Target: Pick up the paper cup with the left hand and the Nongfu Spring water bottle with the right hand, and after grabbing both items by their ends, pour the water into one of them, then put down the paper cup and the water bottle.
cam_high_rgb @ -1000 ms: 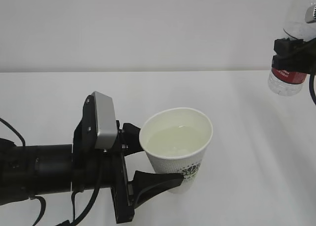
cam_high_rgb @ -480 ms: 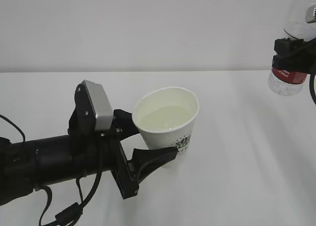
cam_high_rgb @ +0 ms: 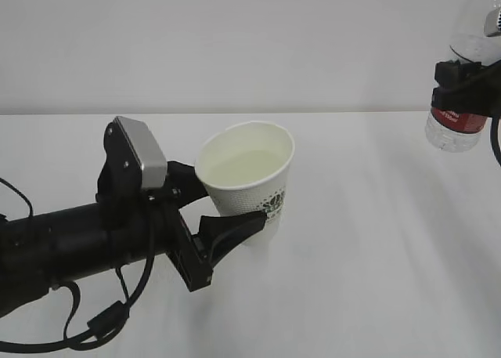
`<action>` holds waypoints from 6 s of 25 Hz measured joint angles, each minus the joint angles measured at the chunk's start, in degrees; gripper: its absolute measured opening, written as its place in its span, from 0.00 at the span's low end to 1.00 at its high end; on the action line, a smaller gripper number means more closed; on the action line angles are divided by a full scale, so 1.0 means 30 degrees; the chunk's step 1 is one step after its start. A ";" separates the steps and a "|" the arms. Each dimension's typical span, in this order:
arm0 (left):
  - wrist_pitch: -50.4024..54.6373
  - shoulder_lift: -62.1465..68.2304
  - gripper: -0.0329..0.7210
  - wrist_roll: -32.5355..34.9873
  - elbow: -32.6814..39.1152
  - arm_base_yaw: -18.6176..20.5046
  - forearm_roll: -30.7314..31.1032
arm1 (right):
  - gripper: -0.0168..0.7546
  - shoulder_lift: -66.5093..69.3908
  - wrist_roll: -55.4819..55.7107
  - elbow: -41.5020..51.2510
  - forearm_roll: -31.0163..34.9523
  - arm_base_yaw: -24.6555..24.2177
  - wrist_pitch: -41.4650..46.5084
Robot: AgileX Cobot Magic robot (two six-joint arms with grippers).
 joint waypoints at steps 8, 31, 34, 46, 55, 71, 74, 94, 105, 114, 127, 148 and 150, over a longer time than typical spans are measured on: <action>0.0000 0.0000 0.74 0.0027 0.0000 0.1392 -0.0238 | 0.49 0.0000 0.0000 0.0000 0.0000 0.0000 0.0013; 0.0000 0.0000 0.72 0.0039 0.0000 0.4862 -0.0647 | 0.49 0.0000 0.0000 0.0000 0.0000 0.0000 0.0132; 0.0000 0.0000 0.72 0.0039 0.0000 0.5422 -0.1019 | 0.49 0.0000 0.0000 0.0000 0.0000 0.0000 0.0132; 0.0000 0.0000 0.72 0.0039 0.0000 0.7549 -0.1515 | 0.49 0.0000 0.0000 0.0000 0.0000 0.0000 0.0132; 0.0000 0.0000 0.71 0.0079 0.0000 0.8569 -0.3004 | 0.49 0.0000 0.0000 0.0000 0.0000 0.0000 0.0132; -0.0035 0.0000 0.71 0.0163 0.0000 1.0588 -0.5171 | 0.49 0.0000 0.0000 0.0000 0.0000 0.0000 0.0221; -0.0035 0.0000 0.70 0.0326 0.0000 1.0654 -0.5783 | 0.49 0.0000 0.0000 0.0000 0.0000 0.0000 0.0294; -0.0834 0.2182 0.70 0.1179 0.0000 1.0666 -0.7418 | 0.49 0.0000 0.0000 0.0000 0.0000 0.0000 0.0416; -0.0910 0.3997 0.70 0.1179 -0.0877 1.0666 -0.7899 | 0.49 0.0000 0.0000 0.0000 0.0000 0.0000 0.0566; -0.0910 0.5335 0.69 0.1192 -0.1960 1.0666 -0.7944 | 0.49 0.0074 0.0000 0.0000 0.0000 0.0000 0.0702; -0.1741 0.7060 0.68 0.1222 -0.3202 1.0666 -0.8334 | 0.49 0.0074 0.0000 0.0000 0.0000 0.0000 0.0748; -0.1907 0.7219 0.95 0.1264 -0.3236 1.0666 -0.8898 | 0.49 0.0074 0.0000 0.0000 0.0000 0.0000 0.0784; -0.1907 0.7219 0.96 0.1264 -0.3236 1.0666 -0.8920 | 0.49 0.0074 0.0000 0.0000 0.0000 0.0000 0.0784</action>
